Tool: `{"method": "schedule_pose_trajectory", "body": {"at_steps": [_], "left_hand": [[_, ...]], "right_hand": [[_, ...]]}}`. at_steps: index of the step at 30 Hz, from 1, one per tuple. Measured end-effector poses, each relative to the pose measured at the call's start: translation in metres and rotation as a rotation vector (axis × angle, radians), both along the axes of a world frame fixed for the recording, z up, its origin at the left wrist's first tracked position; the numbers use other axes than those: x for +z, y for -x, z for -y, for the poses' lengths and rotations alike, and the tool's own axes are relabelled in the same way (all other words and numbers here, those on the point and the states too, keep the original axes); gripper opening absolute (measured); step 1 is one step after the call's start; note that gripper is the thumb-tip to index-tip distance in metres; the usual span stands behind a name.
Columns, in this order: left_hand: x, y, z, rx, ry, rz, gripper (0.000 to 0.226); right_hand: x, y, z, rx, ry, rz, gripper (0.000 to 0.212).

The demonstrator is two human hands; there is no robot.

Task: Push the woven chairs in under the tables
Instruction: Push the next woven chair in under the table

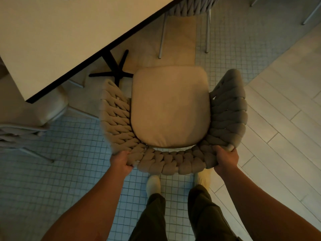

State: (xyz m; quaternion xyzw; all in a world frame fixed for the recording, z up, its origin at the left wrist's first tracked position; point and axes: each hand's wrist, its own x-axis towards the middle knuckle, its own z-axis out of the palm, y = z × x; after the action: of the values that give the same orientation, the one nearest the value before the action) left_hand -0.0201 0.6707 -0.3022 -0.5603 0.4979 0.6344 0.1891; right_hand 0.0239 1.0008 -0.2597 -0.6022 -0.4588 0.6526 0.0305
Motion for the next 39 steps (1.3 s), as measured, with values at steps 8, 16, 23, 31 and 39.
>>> {"method": "schedule_pose_trajectory", "body": {"at_steps": [8, 16, 23, 31, 39], "left_hand": [[-0.013, -0.023, -0.015, 0.075, -0.003, 0.018, 0.040], [-0.002, -0.027, -0.043, 0.088, 0.029, 0.064, 0.047], [0.002, -0.035, -0.070, 0.208, 0.011, 0.037, 0.049], [0.008, -0.038, -0.082, 0.270, -0.049, 0.018, 0.052], [-0.003, -0.050, -0.070, 0.296, -0.121, -0.052, 0.076]], "right_hand": [[0.004, 0.012, -0.025, 0.099, -0.014, -0.005, 0.051], [0.003, 0.033, -0.049, 0.166, -0.015, -0.005, 0.050], [0.000, 0.056, -0.073, 0.230, -0.045, -0.010, 0.048], [-0.001, 0.063, -0.083, 0.272, -0.020, -0.019, 0.048], [-0.007, 0.054, -0.077, 0.300, -0.079, 0.000, 0.050]]}}
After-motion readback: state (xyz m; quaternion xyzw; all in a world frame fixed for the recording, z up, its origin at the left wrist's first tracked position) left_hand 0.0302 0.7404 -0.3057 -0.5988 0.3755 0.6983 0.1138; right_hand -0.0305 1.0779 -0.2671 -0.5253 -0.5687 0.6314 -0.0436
